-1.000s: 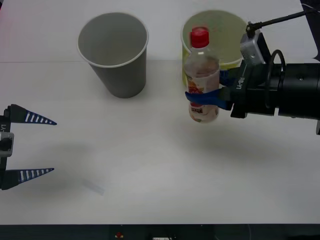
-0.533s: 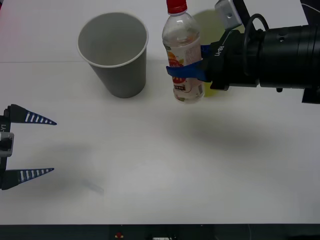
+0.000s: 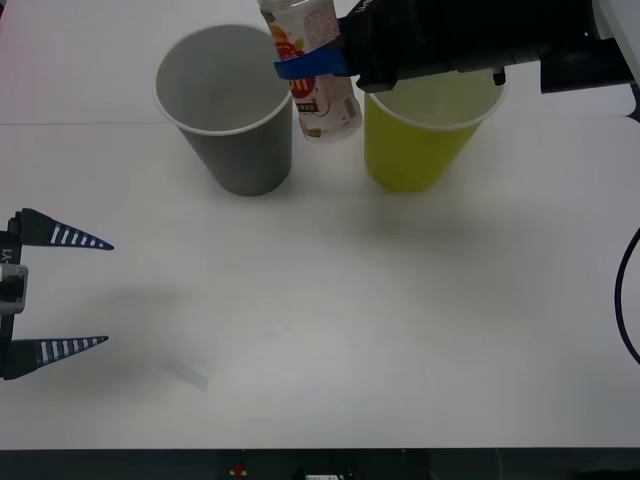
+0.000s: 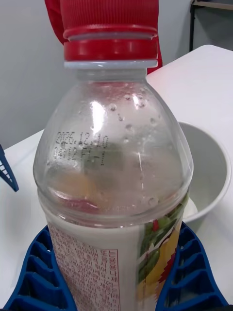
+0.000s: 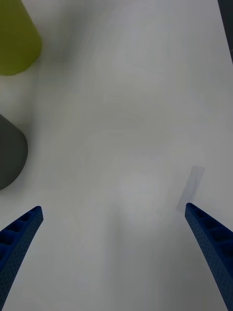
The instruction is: Put the can into the green bin and the plastic bottle into the gray bin
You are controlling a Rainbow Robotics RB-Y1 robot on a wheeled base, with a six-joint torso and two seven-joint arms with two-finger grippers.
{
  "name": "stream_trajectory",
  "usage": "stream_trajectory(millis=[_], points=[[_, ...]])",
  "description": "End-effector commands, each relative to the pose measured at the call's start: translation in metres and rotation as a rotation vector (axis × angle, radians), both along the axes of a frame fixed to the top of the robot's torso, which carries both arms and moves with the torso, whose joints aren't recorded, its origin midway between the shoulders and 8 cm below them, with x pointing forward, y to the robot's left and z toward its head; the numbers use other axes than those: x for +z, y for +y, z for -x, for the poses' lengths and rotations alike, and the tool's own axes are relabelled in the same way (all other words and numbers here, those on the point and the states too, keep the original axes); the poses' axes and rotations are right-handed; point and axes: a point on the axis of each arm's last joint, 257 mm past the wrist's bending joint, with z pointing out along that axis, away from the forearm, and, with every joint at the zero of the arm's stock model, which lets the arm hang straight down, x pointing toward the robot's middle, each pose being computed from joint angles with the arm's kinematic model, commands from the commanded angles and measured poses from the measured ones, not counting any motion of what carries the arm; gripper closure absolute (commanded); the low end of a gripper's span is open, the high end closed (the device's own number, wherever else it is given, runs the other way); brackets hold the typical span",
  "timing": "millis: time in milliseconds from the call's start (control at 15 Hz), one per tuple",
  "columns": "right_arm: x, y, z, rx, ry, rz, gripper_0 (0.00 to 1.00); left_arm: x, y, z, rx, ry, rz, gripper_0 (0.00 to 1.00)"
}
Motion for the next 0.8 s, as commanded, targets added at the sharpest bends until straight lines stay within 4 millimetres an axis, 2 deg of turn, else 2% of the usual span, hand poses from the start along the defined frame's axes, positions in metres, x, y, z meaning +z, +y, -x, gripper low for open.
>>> stream_trajectory(millis=[67, 267, 400, 600, 800], points=[[0.008, 0.023, -0.028, -0.033, -0.008, 0.02, 1.0, 0.0, 0.0, 0.0, 0.0, 0.0, 0.0, 0.0], [0.013, 0.052, -0.065, -0.089, 0.008, 0.044, 1.0, 0.0, 0.0, 0.0, 0.0, 0.0, 0.0, 0.0], [0.01, 0.069, -0.083, -0.121, 0.025, 0.07, 1.0, 0.0, 0.0, 0.0, 0.0, 0.0, 0.0, 0.0], [0.007, 0.089, -0.098, -0.137, 0.035, 0.083, 1.0, 0.0, 0.0, 0.0, 0.0, 0.0, 0.0, 0.0], [-0.003, 0.1, -0.1, -0.13, 0.044, 0.11, 1.0, 0.0, 0.0, 0.0, 0.0, 0.0, 0.0, 0.0]])
